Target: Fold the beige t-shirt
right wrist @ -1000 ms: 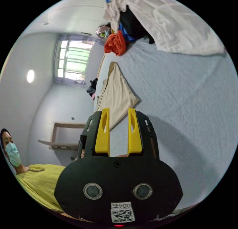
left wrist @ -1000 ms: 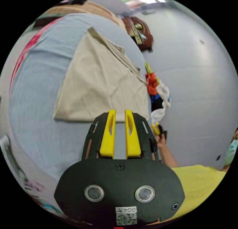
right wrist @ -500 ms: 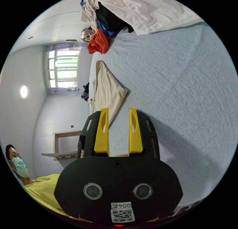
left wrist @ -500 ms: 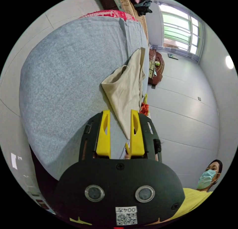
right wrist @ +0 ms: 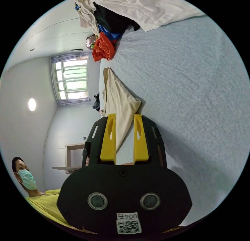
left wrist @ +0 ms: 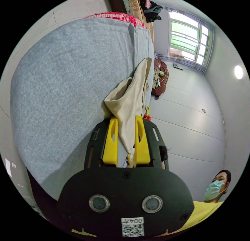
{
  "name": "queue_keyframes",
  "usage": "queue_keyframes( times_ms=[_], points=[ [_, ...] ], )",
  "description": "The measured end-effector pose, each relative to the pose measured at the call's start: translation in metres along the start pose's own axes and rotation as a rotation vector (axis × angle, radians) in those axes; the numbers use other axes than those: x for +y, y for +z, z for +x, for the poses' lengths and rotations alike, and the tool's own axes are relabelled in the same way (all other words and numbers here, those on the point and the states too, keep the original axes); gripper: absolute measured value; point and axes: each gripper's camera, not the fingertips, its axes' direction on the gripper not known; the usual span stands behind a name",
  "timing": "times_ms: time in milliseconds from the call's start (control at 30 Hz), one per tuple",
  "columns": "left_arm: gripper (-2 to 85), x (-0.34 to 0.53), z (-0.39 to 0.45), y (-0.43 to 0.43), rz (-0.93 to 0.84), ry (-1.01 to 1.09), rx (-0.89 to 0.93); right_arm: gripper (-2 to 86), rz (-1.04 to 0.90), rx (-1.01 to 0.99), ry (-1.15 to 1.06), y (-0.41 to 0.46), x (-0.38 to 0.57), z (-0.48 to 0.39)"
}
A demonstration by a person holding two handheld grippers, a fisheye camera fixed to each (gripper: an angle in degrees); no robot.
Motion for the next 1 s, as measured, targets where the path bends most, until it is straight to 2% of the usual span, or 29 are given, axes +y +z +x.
queue_keyframes(
  times_ms=[167, 267, 533, 800, 900, 1000],
  points=[
    [3.1, 0.003, 0.006, -0.006, 0.007, 0.031, -0.065, 1.4, 0.028, -0.011, -0.006, 0.014, 0.004, -0.007],
    [2.2, 0.006, 0.02, -0.009, -0.003, 0.096, -0.12, 0.1, 0.024, 0.095, -0.047, 0.017, 0.012, -0.03],
    [1.2, 0.029, 0.037, -0.03, -0.046, 0.165, -0.155, -0.6, -0.02, 0.141, -0.122, 0.016, 0.06, -0.063],
    [1.3, 0.102, 0.011, -0.063, -0.139, 0.171, -0.254, -0.5, -0.064, 0.193, -0.094, -0.001, 0.156, -0.041],
    [1.5, 0.123, -0.005, -0.065, -0.112, 0.152, -0.251, -0.2, -0.087, 0.198, -0.068, 0.012, 0.178, -0.022],
    [1.7, 0.132, -0.005, -0.056, -0.085, 0.15, -0.271, 0.8, -0.164, 0.31, -0.1, 0.04, 0.178, -0.026]
  ],
)
